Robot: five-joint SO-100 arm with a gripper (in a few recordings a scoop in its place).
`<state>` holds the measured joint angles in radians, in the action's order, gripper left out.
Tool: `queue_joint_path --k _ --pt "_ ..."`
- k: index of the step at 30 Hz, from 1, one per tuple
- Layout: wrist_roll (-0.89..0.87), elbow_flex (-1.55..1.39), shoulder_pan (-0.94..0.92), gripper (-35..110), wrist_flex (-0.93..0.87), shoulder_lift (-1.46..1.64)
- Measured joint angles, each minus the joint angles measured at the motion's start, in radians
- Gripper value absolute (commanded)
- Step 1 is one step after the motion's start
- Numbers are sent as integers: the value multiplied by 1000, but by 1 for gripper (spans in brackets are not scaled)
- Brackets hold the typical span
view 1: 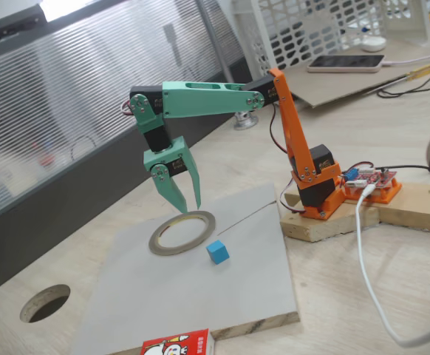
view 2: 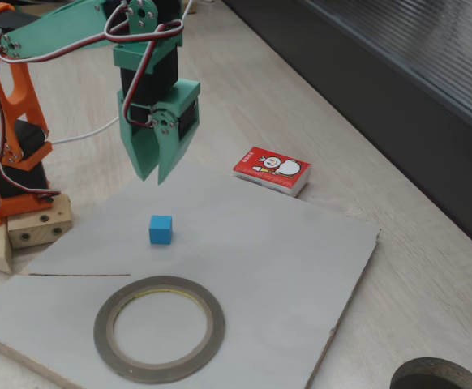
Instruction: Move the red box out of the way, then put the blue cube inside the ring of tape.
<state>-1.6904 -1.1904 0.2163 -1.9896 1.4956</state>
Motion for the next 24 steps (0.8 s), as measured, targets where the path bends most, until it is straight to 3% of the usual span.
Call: queue_joint_path --k 13,24 --pt "0 -11 -3 14 0 0" --pt "0 -336 -5 14 0 40"
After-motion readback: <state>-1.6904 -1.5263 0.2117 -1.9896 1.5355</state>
